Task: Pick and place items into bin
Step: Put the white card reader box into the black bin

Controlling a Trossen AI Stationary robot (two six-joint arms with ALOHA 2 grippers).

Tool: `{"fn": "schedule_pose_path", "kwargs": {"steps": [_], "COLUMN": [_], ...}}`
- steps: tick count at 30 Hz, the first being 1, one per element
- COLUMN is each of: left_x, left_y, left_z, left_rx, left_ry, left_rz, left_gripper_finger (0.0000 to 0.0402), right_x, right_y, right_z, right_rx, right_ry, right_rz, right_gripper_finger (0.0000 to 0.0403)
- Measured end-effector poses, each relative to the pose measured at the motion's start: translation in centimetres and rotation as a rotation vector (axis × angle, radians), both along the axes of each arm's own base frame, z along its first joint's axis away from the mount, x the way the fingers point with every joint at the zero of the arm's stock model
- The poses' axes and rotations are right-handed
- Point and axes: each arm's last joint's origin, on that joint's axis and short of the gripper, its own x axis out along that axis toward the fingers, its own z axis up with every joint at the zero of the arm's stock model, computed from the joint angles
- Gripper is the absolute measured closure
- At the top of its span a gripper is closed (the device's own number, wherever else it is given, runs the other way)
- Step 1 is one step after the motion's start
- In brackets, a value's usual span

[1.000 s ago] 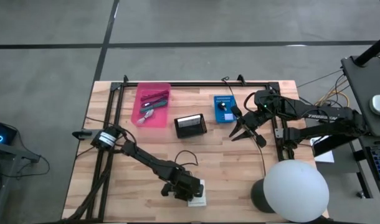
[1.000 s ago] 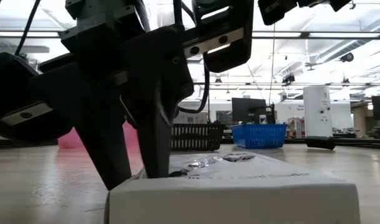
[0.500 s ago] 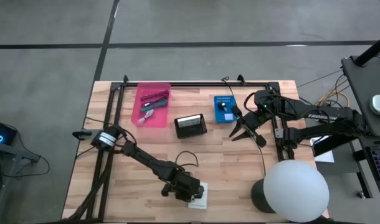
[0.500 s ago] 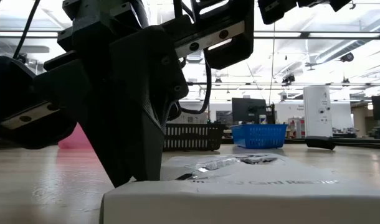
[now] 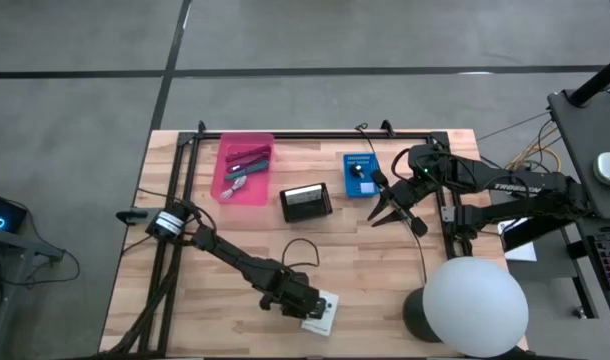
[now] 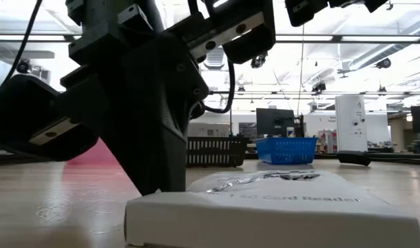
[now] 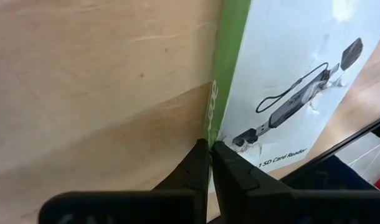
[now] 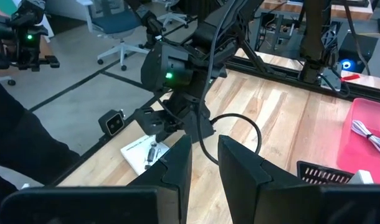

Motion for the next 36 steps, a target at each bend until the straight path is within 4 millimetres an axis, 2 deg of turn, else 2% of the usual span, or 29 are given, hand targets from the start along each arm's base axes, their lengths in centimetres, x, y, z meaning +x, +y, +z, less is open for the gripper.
{"fn": "schedule_pose_path", "kwargs": {"steps": [13, 28, 36], "left_x": [-0.2, 0.2, -0.2], "left_y": [0.5, 0.6, 1.0], "left_z": [2.2, 2.7, 1.7], "left_rx": [0.081, 0.104, 0.111], "left_ry": [-0.105, -0.182, -0.164], "left_rz": [0.01, -0.047, -0.042], "left_gripper_finger": [0.0401, 0.0401, 0.0401], "right_x": [0.0, 0.0, 0.0], "right_y": [0.0, 0.0, 0.0], "right_z": [0.1, 0.1, 0.1], "right_rx": [0.0, 0.005, 0.006], "right_ry": [-0.001, 0.002, 0.002], "right_rz": [0.0, -0.002, -0.002], "right_gripper_finger": [0.0335, 0.0335, 0.0335]}}
